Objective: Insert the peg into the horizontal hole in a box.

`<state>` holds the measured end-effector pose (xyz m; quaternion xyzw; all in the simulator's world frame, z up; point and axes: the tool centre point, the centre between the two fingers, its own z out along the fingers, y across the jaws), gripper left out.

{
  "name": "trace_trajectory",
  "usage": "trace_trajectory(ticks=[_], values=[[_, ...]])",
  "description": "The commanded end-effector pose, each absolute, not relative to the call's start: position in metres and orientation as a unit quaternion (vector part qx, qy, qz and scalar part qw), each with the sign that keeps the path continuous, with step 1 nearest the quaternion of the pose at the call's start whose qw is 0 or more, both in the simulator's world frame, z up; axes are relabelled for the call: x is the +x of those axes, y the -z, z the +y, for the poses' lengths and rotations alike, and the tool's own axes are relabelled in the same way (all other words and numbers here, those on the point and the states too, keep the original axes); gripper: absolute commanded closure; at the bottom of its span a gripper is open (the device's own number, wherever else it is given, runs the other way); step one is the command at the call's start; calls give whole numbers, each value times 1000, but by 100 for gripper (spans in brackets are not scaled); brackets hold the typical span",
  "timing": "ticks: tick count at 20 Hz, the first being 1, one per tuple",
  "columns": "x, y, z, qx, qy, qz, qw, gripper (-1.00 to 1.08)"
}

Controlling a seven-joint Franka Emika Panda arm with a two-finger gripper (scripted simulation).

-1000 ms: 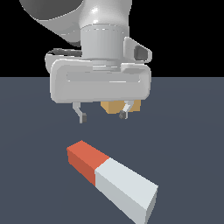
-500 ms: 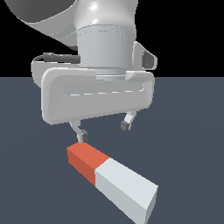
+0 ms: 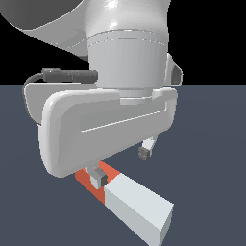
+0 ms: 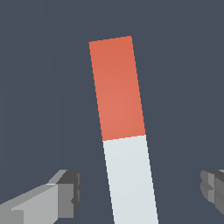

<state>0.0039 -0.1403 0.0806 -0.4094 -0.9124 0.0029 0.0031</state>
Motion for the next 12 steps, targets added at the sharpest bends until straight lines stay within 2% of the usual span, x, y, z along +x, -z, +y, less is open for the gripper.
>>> trace_trajectory(ticks=[1, 12], values=[[8, -78, -147, -389, -2, -921, 2, -92], [20, -71, -162, -345, 0, -938, 0, -92]])
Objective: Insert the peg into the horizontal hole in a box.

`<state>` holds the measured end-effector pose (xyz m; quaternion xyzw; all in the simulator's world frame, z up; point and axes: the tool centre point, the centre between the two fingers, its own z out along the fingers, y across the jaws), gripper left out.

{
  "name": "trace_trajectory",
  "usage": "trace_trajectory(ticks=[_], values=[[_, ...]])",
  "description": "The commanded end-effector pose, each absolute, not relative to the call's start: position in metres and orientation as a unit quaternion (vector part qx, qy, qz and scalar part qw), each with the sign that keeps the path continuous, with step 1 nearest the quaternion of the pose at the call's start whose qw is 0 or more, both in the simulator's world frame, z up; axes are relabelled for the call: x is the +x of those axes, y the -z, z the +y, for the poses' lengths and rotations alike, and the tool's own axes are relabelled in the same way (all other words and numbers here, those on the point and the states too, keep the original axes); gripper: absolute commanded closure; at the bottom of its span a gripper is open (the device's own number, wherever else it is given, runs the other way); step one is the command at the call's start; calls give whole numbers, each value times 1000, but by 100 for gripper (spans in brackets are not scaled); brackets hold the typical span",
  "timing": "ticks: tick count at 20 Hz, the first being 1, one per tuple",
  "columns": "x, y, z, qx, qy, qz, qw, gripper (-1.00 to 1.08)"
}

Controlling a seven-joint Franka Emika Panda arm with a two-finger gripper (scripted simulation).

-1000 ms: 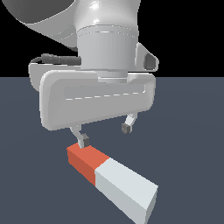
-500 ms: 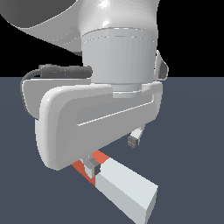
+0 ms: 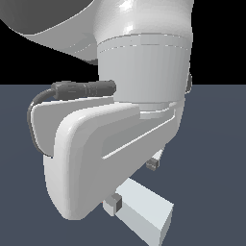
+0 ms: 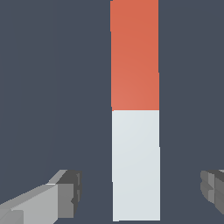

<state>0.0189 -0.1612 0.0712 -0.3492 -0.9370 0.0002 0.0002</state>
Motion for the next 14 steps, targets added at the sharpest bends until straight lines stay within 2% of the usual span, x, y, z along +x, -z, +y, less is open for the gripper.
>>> trace_trajectory(ticks=[1, 7, 14], values=[[20, -71, -162, -345, 0, -939, 0, -92], [20, -65, -162, -346, 0, -938, 0, -92], [20, -33, -162, -344, 0, -939, 0, -92]])
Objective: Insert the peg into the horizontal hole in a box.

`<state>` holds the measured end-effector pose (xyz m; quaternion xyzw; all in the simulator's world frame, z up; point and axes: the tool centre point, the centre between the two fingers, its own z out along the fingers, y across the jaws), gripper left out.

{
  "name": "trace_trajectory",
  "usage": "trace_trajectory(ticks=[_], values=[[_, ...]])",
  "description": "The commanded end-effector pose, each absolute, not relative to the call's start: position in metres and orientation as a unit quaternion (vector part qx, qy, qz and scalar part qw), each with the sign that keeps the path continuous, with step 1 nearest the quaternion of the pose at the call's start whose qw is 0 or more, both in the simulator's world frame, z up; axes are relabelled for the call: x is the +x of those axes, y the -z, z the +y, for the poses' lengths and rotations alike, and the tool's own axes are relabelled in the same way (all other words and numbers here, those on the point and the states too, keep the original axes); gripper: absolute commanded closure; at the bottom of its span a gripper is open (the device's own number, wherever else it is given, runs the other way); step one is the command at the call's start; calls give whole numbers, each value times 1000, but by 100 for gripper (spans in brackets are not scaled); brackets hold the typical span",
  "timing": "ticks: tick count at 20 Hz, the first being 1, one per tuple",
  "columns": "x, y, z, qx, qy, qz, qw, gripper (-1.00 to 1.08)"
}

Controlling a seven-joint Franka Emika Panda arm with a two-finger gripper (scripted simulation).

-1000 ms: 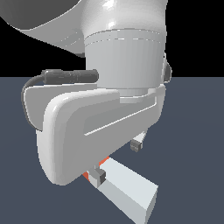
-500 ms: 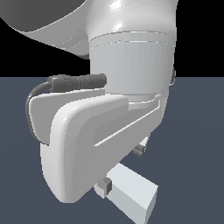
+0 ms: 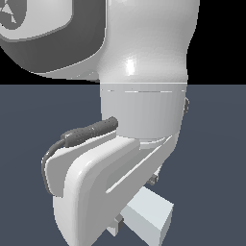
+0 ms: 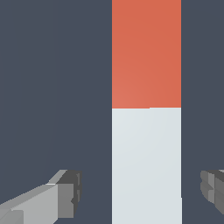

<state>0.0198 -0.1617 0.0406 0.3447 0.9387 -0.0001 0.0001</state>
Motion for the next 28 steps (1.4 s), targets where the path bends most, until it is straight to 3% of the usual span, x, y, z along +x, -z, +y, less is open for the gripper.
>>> trace_trajectory(ticks=[1, 7, 8, 28], values=[[19, -29, -162, 344, 0, 939, 0, -92], [21, -21, -162, 344, 0, 939, 0, -92], [21, -21, -162, 344, 0, 939, 0, 108], [19, -28, -140, 362, 0, 932, 0, 108]])
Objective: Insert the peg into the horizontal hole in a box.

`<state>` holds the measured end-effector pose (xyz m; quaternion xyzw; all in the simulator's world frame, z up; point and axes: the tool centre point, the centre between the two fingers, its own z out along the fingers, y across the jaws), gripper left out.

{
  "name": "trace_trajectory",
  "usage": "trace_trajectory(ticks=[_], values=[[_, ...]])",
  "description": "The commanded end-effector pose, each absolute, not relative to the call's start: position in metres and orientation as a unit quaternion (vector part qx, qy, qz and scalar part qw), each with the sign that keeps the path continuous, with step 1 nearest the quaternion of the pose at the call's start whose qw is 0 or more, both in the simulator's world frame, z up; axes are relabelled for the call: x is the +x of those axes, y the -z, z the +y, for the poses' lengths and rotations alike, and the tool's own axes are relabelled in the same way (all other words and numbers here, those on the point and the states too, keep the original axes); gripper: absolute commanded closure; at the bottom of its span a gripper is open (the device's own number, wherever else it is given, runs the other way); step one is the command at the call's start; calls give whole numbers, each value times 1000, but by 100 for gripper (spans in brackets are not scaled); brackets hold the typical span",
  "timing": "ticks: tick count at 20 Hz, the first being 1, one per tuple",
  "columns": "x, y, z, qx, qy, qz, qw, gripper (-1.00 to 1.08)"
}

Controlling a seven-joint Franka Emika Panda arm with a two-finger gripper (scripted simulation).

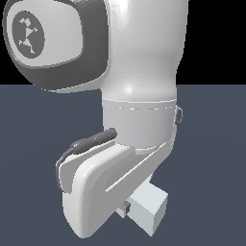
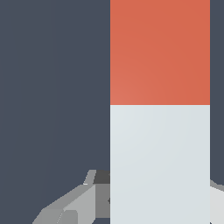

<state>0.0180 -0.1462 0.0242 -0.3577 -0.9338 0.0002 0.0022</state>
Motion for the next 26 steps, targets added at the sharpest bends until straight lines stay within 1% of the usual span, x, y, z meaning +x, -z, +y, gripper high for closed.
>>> trace_trajectory(ticks=[1, 7, 14, 26], values=[[19, -29, -136, -366, 0, -931, 0, 108], [18, -41, -101, -395, 0, -919, 0, 108], [22, -61, -46, -441, 0, -898, 0, 108], [44, -95, 49, -518, 0, -855, 0, 108]])
